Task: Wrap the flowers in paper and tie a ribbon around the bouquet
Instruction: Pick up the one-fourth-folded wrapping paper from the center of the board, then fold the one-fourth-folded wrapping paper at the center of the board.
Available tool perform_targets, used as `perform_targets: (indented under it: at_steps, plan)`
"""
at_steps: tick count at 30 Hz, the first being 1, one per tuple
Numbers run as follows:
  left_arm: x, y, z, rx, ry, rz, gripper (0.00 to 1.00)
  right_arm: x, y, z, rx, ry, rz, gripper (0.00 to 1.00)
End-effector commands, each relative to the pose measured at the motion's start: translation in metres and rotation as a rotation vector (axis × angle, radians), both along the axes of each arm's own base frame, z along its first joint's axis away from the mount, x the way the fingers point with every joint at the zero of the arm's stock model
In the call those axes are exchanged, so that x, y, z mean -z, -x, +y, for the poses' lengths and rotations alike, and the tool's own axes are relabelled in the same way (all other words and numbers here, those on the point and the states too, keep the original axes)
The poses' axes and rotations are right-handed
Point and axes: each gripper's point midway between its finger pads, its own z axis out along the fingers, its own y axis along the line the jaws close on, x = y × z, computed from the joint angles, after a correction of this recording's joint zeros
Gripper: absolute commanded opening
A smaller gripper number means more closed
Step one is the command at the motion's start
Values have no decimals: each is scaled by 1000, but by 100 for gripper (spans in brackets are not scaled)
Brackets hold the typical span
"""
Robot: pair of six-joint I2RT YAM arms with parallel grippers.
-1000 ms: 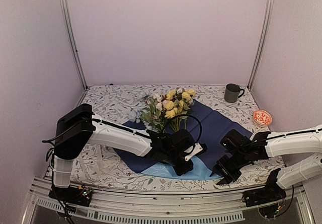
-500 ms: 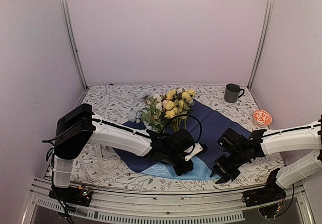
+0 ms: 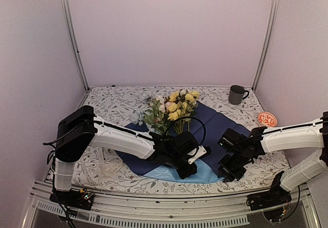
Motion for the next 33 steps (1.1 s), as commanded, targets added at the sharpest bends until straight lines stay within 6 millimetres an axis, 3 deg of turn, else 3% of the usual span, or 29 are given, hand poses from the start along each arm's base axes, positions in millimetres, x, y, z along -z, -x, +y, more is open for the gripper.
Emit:
perform_targets:
  at_steps: [1, 10, 16, 25, 33]
  plan:
    - [11, 2, 8, 7, -42, 28, 16, 8, -6, -16, -37, 101, -27, 24]
    - [5, -4, -5, 4, -25, 15, 17, 6, -3, -5, -126, 116, -2, 23]
    - [1, -5, -14, 1, -7, 22, 21, 1, -6, -1, -129, 102, -18, 7]
    - [-17, -5, -24, -9, 45, 44, 27, -10, -14, 2, -142, 120, -56, 4]
    - [14, -11, -17, -57, -2, 170, 29, -37, -29, 12, -183, 169, -150, 4]
